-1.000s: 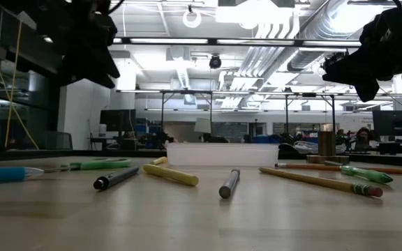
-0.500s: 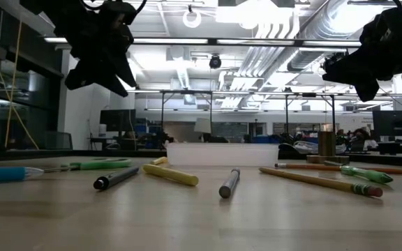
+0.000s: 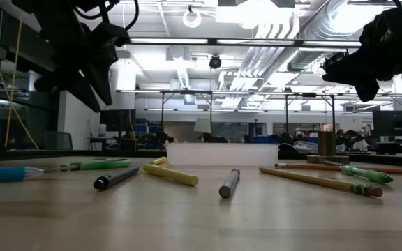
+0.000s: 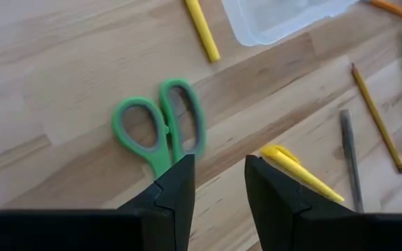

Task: Pick & place school supplies into a supply box
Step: Put the green scissors into the orange supply box

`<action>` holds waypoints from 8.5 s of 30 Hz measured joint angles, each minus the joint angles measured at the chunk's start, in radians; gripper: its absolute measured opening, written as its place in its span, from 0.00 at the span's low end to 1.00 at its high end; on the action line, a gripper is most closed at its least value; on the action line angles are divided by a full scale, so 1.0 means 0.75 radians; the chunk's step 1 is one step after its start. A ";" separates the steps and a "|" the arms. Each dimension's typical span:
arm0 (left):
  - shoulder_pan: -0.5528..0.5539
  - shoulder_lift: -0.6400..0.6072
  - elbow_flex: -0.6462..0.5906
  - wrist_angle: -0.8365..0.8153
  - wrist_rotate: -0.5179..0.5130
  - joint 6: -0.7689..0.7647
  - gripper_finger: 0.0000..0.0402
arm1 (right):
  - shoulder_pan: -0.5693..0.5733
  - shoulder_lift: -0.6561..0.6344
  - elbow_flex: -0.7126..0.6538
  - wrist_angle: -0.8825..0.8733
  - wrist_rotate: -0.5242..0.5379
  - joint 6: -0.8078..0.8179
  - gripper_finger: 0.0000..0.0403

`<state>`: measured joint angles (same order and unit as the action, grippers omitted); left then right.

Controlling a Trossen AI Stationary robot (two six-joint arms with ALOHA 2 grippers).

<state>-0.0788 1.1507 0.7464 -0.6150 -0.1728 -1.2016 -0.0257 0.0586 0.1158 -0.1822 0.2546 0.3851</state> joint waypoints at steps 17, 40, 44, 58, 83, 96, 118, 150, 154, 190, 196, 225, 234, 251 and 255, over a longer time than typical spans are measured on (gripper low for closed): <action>0.030 0.405 0.190 -0.090 -0.015 0.045 0.39 | 0.000 0.014 0.000 0.013 0.000 0.000 0.18; 0.088 0.523 0.244 -0.086 0.116 0.211 0.39 | 0.000 0.018 0.000 0.030 0.000 0.000 0.18; 0.088 0.523 0.244 -0.087 0.076 0.211 0.39 | 0.000 0.018 0.000 0.030 0.000 0.000 0.18; 0.088 0.523 0.244 -0.204 0.032 0.095 0.39 | 0.000 0.018 0.000 0.030 0.000 0.000 0.18; 0.089 0.523 0.244 -0.124 0.003 0.049 0.39 | 0.000 0.018 0.000 0.030 0.000 0.000 0.18; 0.089 0.589 0.241 -0.119 0.057 0.026 0.39 | 0.000 0.019 0.000 0.030 0.000 0.000 0.18; 0.089 0.720 0.246 -0.104 0.063 0.038 0.39 | 0.000 0.019 0.000 0.030 0.000 0.000 0.18; 0.086 0.781 0.247 -0.106 -0.059 0.061 0.23 | 0.000 0.019 0.000 0.030 0.000 0.000 0.18; 0.086 0.781 0.247 -0.114 -0.069 0.061 0.22 | 0.000 0.019 0.000 0.030 0.000 0.000 0.18; 0.090 0.720 0.308 -0.380 -0.112 0.071 0.22 | 0.000 0.018 0.000 0.030 0.000 0.000 0.18; 0.089 0.718 0.309 -0.372 -0.107 0.070 0.22 | 0.000 0.019 0.000 0.030 0.000 0.000 0.18; 0.087 0.185 0.314 -0.051 -0.270 0.347 0.22 | 0.000 0.023 0.000 0.041 0.000 0.000 0.18; 0.088 0.099 0.314 0.243 -0.164 0.542 0.22 | 0.000 0.047 0.000 0.039 0.000 0.000 0.18; 0.088 0.100 0.313 0.897 0.210 0.888 0.22 | 0.000 0.052 0.000 0.039 0.000 0.000 0.18; 0.088 0.100 0.300 1.026 0.261 0.958 0.22 | 0.000 0.052 0.000 0.039 0.000 0.000 0.18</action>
<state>-0.0131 1.2259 0.9712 0.1546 0.0231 -0.4829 -0.0254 0.0978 0.1158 -0.1529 0.2543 0.3851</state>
